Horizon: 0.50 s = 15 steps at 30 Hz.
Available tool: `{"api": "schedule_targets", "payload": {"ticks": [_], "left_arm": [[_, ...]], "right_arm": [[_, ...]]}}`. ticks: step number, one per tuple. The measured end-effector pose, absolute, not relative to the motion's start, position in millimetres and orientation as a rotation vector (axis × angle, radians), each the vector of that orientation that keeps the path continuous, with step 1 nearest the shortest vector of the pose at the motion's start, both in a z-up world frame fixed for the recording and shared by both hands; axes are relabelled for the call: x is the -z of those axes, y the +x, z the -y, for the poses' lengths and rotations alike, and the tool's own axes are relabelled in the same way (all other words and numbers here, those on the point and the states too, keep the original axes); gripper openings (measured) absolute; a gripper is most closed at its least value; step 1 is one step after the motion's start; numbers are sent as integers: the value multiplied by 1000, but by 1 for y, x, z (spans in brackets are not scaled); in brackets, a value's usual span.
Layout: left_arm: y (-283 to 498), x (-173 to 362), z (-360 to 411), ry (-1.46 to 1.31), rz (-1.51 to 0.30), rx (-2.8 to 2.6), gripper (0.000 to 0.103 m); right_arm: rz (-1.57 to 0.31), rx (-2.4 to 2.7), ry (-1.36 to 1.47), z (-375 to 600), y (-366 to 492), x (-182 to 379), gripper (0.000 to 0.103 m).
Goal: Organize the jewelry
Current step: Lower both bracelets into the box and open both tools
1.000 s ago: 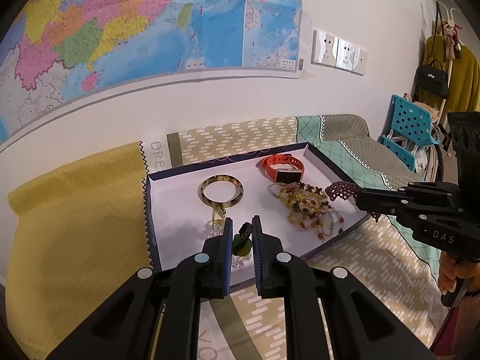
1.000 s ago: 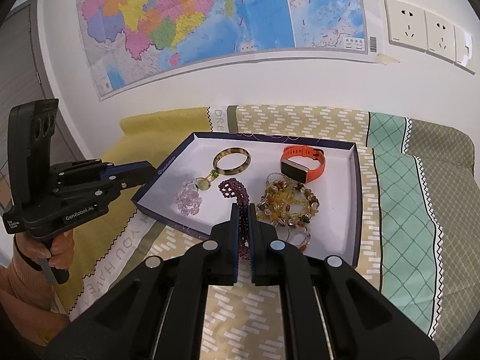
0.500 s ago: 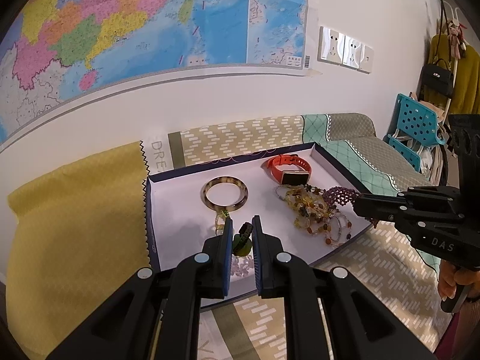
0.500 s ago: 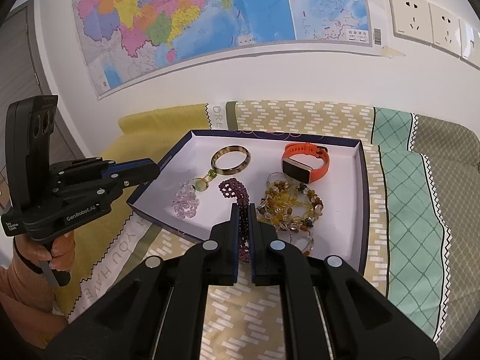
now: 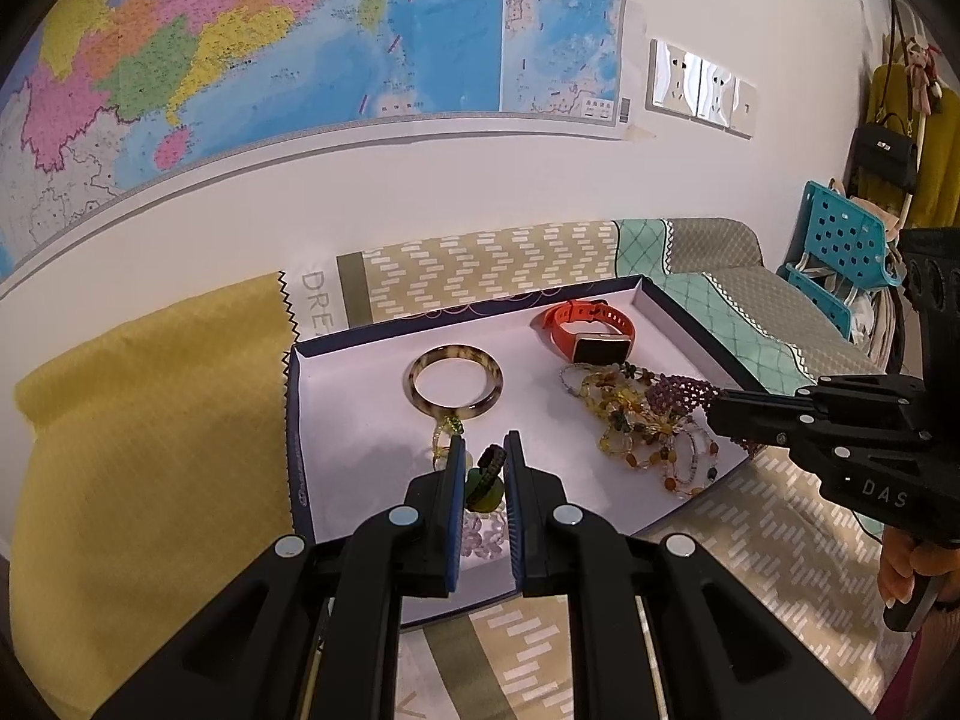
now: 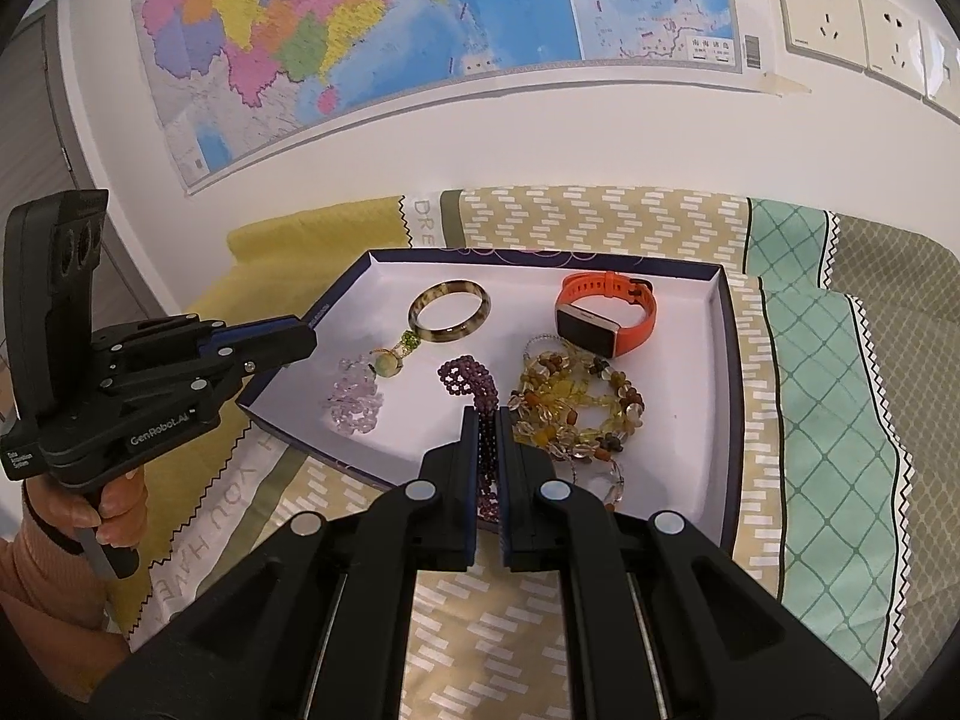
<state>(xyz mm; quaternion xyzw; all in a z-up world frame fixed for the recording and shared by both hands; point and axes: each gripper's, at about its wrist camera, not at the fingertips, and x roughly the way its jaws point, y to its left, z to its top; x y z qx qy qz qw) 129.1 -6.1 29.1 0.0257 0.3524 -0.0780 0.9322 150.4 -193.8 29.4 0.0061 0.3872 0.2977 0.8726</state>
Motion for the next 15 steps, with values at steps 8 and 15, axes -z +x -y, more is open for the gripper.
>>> {"api": "schedule_targets", "payload": {"ticks": [8, 15], "left_arm": [[131, -25, 8, 55, -732, 155, 11], [134, -21, 10, 60, -743, 151, 11]], "right_arm": [[-819, -617, 15, 194, 153, -25, 5], [-834, -614, 18, 194, 157, -20, 5]]}}
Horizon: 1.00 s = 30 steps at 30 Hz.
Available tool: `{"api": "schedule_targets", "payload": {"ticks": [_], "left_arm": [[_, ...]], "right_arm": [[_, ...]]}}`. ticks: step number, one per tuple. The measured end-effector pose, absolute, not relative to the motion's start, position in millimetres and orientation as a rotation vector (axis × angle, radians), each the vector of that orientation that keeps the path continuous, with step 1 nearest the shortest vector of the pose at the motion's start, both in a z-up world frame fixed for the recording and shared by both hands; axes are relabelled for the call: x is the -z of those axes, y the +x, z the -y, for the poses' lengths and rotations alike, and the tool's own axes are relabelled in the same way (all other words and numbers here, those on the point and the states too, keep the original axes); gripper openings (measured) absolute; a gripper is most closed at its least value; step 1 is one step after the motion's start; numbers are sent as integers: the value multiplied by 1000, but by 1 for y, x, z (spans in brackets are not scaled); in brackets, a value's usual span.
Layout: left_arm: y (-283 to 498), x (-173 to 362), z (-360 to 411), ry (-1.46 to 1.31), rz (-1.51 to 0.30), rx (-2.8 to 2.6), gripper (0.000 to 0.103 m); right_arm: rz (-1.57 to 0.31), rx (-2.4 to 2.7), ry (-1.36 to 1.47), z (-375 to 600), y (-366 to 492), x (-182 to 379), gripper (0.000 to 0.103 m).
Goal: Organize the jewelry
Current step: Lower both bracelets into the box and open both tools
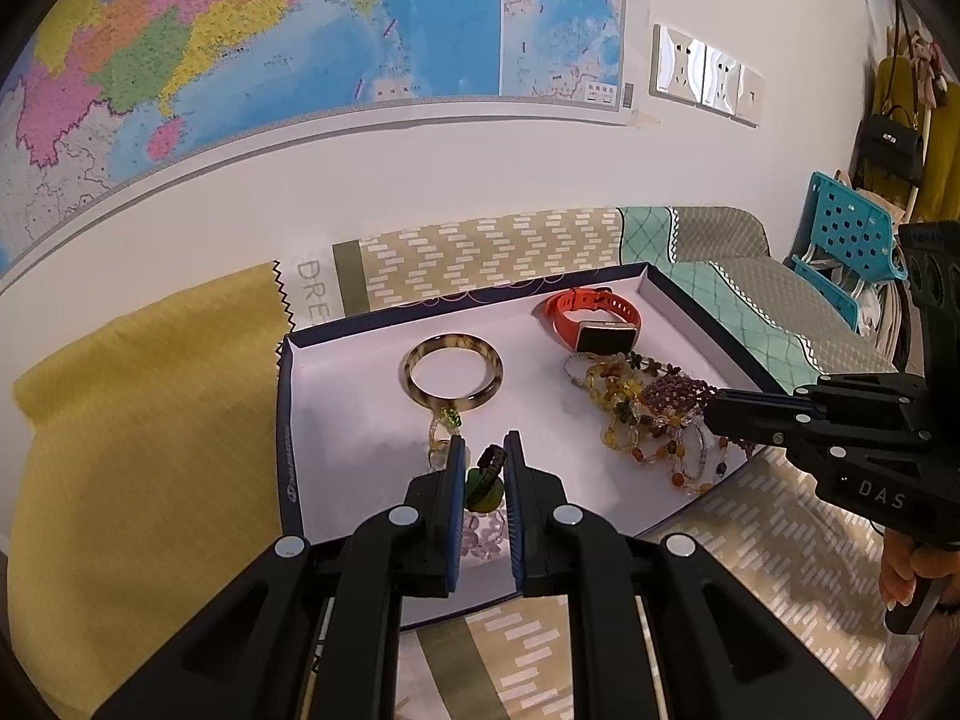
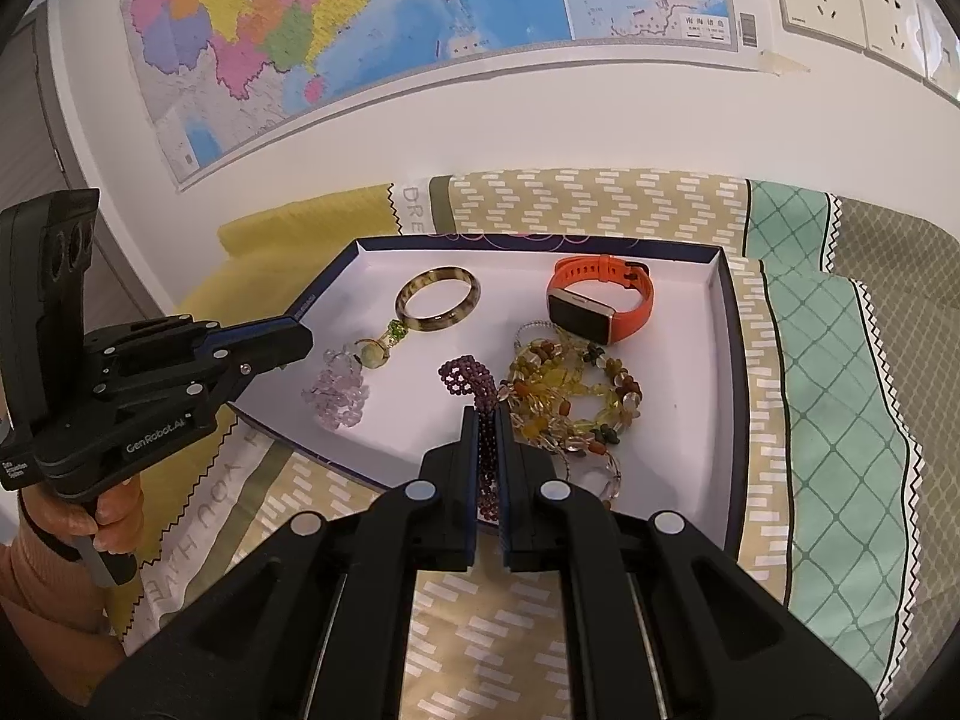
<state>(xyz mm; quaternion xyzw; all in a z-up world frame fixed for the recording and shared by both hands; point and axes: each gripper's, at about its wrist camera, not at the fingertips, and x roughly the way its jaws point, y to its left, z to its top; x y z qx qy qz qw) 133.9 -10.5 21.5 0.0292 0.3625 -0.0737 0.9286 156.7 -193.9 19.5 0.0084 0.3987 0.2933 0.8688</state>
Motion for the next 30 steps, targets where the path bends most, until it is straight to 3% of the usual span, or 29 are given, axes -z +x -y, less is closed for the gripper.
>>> {"api": "schedule_targets", "payload": {"ticks": [25, 28, 30], "left_arm": [[148, 3, 9, 44, -819, 125, 11], [149, 6, 8, 44, -828, 119, 13], [149, 7, 8, 42, -832, 127, 21]], "right_arm": [[-879, -600, 4, 189, 166, -6, 6], [-884, -595, 5, 189, 166, -3, 8], [-880, -586, 6, 191, 164, -3, 10]]}}
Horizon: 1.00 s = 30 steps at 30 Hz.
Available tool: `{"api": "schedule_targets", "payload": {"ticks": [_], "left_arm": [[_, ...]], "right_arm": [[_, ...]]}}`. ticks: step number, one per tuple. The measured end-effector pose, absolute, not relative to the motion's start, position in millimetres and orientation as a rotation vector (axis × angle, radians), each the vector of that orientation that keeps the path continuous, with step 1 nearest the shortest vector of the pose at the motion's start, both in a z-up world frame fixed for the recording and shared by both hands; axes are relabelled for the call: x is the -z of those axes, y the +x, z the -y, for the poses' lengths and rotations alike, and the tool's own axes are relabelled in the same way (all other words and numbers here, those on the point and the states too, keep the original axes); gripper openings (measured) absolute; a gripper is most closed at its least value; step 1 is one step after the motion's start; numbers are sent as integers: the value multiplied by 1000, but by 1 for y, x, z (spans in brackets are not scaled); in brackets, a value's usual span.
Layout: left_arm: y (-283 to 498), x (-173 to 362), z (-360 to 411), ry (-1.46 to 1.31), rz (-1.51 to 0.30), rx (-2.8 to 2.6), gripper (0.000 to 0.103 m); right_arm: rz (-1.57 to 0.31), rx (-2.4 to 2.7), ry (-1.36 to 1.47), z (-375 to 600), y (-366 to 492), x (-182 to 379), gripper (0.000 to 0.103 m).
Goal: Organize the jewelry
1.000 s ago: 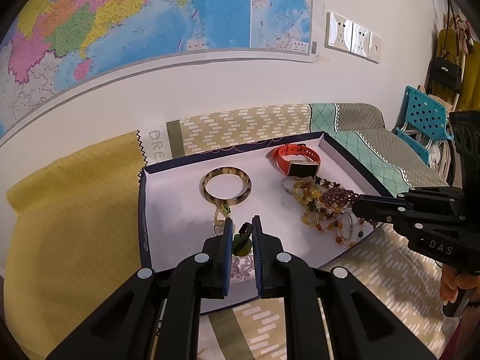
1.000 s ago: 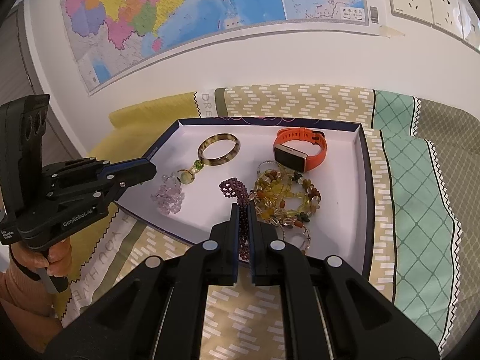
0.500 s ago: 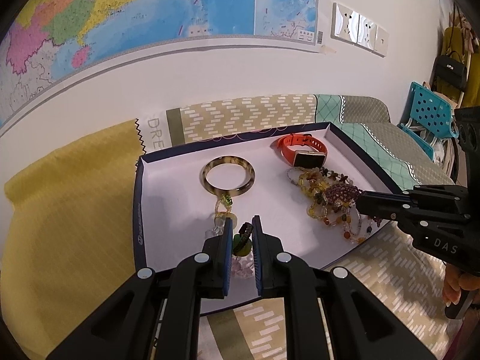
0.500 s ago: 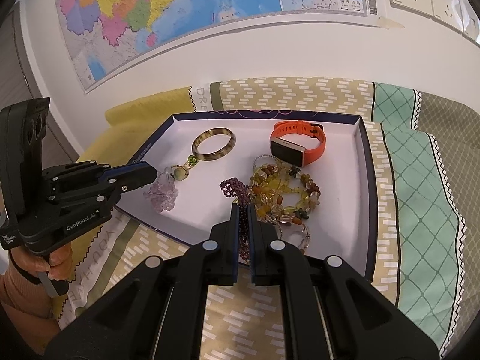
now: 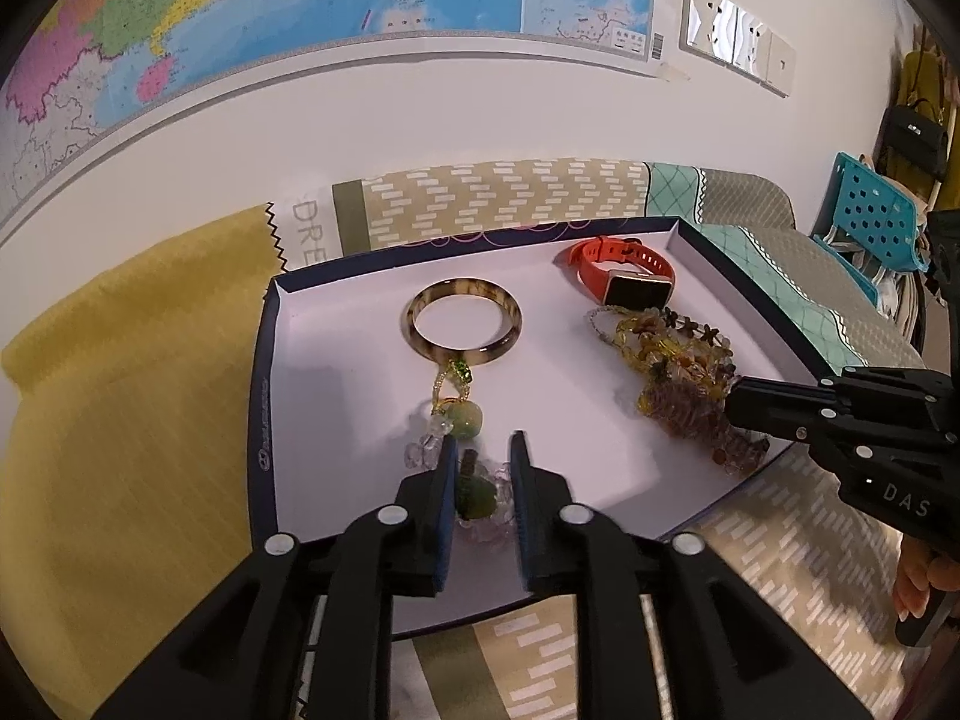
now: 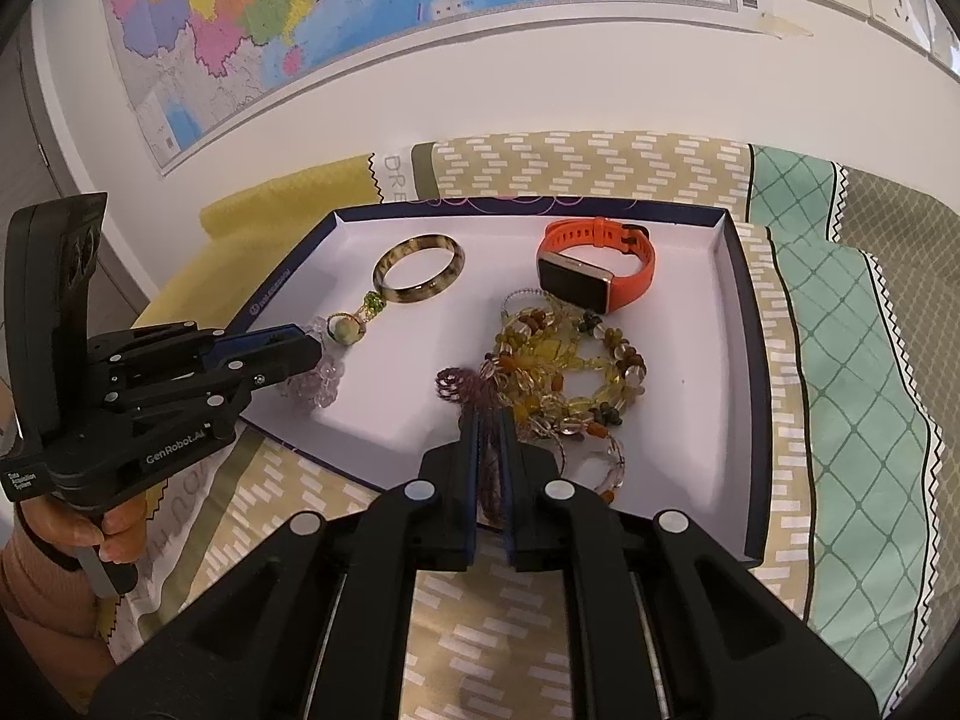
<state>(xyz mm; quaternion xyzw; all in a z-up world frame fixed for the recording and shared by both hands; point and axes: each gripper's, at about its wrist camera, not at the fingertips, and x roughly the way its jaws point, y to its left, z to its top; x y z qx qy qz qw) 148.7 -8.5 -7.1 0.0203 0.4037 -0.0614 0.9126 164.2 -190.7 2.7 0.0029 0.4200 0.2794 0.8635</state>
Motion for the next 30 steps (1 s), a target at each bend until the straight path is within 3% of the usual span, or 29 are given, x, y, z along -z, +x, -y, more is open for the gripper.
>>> {"api": "schedule_targets", "payload": {"ticks": [3, 8, 9, 11, 13, 15, 19, 20, 21, 25, 30], "left_arm": [[147, 7, 9, 41, -833, 127, 28], [140, 3, 9, 32, -812, 141, 50], [138, 1, 9, 34, -804, 143, 50], [133, -2, 9, 32, -795, 146, 62], [126, -4, 8, 26, -778, 144, 69], [119, -6, 6, 21, -769, 134, 84], [101, -10, 2, 21, -743, 121, 96], [96, -10, 0, 14, -743, 111, 96], [94, -10, -1, 6, -741, 109, 96], [79, -8, -5, -40, -751, 106, 96], [63, -11, 1, -29, -728, 73, 96]], "right_arm": [[-875, -585, 10, 193, 163, -4, 10], [-870, -580, 15, 197, 158, -6, 16], [-869, -579, 16, 198, 157, -6, 20], [-863, -574, 16, 200, 153, -7, 25], [-855, -570, 20, 202, 149, -9, 37], [-843, -561, 19, 204, 144, -11, 44], [-819, -537, 7, 207, 133, -13, 63], [-814, -531, 4, 207, 130, -13, 70], [-800, -523, -3, 207, 125, -14, 82], [-785, -513, -49, 202, 108, -14, 96], [-774, -508, -69, 197, 90, -14, 97]]}}
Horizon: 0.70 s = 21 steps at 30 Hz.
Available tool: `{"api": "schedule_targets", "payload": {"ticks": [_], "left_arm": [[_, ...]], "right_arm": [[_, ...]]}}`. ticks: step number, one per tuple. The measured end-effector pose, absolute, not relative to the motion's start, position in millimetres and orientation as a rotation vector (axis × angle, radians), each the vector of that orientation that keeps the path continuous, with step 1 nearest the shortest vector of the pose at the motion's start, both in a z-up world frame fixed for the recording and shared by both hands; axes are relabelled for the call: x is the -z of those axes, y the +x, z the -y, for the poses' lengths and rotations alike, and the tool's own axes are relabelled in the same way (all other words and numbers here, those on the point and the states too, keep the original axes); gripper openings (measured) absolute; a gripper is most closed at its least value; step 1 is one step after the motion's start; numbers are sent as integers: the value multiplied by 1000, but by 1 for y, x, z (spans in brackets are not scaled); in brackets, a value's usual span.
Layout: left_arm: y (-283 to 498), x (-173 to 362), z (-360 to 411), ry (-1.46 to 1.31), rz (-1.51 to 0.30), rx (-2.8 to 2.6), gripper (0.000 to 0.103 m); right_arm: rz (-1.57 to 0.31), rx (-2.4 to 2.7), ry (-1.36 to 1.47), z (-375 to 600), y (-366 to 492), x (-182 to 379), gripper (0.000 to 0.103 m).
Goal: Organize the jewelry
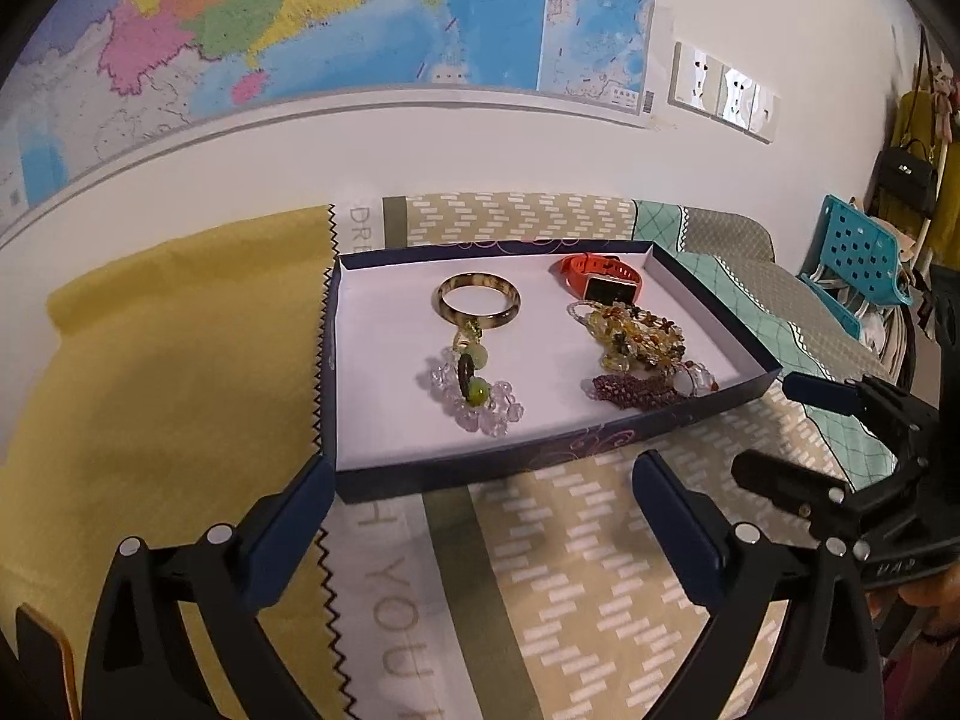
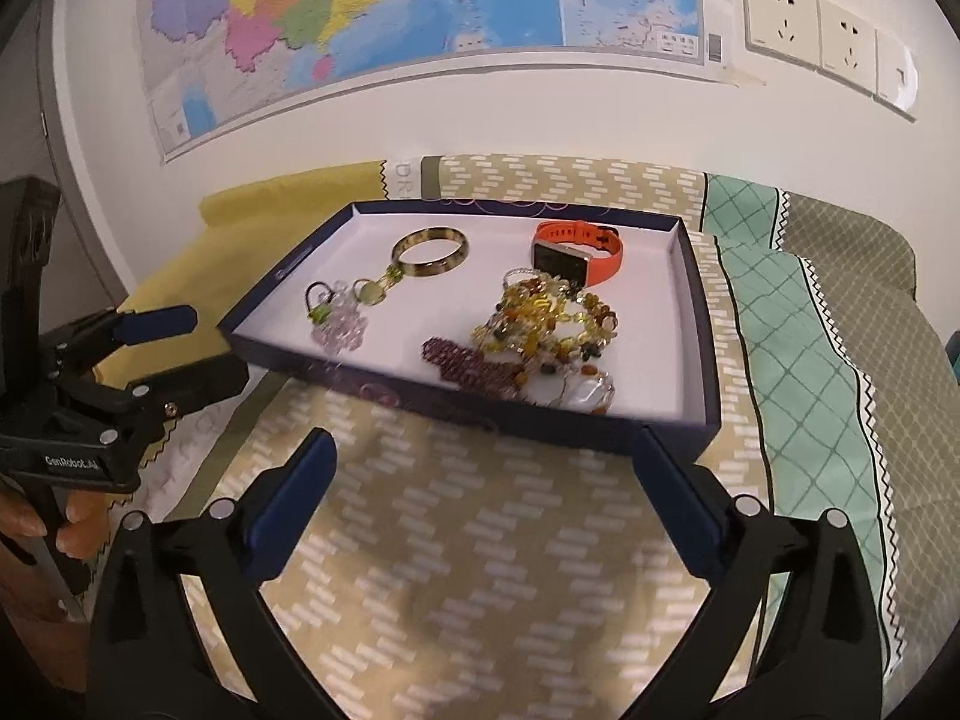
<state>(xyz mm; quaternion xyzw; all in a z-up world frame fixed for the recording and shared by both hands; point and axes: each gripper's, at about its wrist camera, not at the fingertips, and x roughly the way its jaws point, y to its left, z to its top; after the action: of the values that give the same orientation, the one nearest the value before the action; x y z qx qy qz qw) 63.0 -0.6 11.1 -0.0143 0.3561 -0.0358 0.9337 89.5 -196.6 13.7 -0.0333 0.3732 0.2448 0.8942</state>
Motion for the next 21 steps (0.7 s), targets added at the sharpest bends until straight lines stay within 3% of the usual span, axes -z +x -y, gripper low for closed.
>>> {"api": "schedule_targets", "payload": {"ticks": [21], "left_arm": [[33, -11, 1, -18, -725, -42, 96]], "right_arm": [[-785, -486, -75, 197, 57, -9, 97]]}}
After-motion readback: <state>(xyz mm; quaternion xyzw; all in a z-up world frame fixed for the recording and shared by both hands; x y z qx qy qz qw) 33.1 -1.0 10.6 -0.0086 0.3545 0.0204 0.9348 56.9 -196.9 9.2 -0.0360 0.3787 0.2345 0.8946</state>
